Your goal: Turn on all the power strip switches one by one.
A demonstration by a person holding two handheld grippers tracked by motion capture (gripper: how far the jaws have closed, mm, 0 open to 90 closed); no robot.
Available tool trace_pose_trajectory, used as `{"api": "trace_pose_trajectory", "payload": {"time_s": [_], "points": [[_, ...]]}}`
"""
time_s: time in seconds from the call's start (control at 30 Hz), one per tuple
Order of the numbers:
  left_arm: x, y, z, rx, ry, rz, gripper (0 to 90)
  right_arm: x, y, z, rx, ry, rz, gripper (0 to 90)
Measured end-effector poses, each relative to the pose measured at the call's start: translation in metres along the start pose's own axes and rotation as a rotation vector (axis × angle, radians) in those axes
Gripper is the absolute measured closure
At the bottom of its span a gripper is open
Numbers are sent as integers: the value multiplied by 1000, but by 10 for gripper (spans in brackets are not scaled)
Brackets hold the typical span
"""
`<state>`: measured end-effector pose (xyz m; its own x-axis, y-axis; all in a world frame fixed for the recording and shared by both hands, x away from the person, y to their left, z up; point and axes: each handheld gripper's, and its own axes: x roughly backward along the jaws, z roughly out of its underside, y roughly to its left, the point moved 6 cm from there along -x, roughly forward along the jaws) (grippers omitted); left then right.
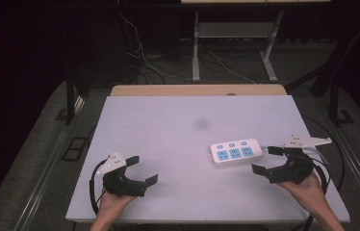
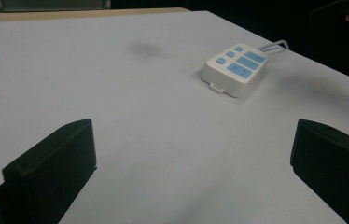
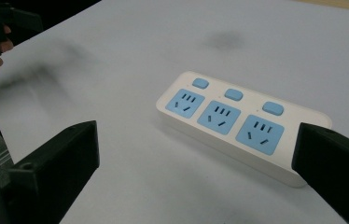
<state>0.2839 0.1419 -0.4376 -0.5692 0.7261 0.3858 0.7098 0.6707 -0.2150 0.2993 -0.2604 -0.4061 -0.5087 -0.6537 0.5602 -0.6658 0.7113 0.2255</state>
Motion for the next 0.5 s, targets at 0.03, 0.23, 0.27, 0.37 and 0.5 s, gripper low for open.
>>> {"api": "trace_pose_trajectory", "payload": {"time_s": [0.03, 0.23, 0.27, 0.37, 0.5], "points": [[0, 0, 0, 2, 0, 0, 0, 0, -1, -1, 2, 1, 1, 8], [0, 0, 1, 5, 3, 1, 0, 0, -7, -11, 3, 8, -2, 8], [0, 0, 1, 5, 3, 2, 0, 0, -8, -13, 6, 11, 0, 8], [-1, 0, 1, 7, 2, 1, 0, -1, -10, -16, 10, 12, 2, 8], [0, 0, 1, 5, 4, 1, 0, -1, -14, -23, 22, 20, 10, 8]]}}
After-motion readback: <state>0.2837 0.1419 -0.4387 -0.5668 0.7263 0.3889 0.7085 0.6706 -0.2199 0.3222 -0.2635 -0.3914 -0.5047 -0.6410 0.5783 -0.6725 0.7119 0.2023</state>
